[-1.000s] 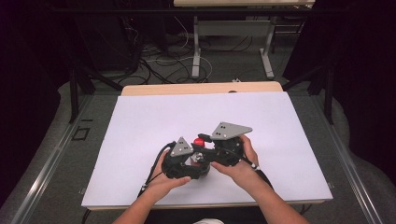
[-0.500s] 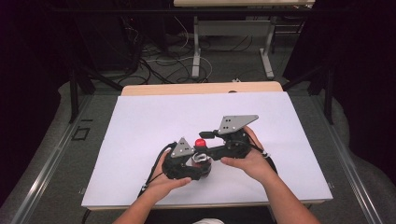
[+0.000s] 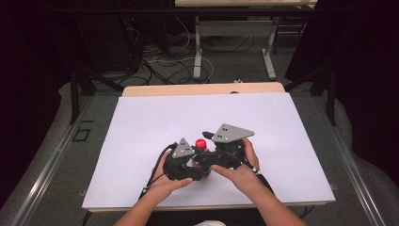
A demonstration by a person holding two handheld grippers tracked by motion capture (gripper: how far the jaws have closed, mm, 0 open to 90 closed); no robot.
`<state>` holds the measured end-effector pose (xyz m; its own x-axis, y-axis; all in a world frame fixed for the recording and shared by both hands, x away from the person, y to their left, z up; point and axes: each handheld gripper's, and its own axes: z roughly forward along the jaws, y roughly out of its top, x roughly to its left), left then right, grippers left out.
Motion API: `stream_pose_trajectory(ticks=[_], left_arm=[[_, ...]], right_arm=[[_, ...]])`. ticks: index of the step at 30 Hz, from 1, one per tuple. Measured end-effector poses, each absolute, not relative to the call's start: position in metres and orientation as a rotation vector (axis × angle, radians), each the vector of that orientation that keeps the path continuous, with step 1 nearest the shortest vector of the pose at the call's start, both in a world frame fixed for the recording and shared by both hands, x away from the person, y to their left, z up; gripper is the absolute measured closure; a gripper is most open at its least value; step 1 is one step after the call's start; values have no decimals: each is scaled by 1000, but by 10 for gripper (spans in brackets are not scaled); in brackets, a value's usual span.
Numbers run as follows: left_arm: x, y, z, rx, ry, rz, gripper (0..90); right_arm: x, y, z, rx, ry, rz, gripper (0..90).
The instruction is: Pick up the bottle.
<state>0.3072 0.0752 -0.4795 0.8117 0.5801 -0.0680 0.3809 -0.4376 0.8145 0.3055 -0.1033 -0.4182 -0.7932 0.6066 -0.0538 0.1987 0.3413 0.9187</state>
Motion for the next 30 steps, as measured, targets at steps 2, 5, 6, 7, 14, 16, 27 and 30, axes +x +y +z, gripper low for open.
stream_pose_trajectory(ticks=[2,5,6,7,14,16,27,30], left_arm=[[307,75,-480,2083,706,276,301],[308,76,-480,2087,706,280,301],[308,76,-480,2088,706,281,301],[308,76,-480,2090,706,281,301],[307,75,-480,2098,686,253,301],[306,75,-480,2078,681,265,301],[306,74,-481,2089,697,276,301],[307,75,-480,2085,704,277,301]], right_arm=[[307,-100,-422,736,2210,1443,436],[308,-99,-424,758,2203,1429,496],[307,-99,-424,762,2205,1434,513],[307,-99,-424,762,2200,1441,534],[309,-104,-421,584,2291,1448,608],[318,-108,-419,465,2354,1491,609],[330,-120,-420,470,2397,1594,469],[319,-116,-418,514,2328,1544,452]])
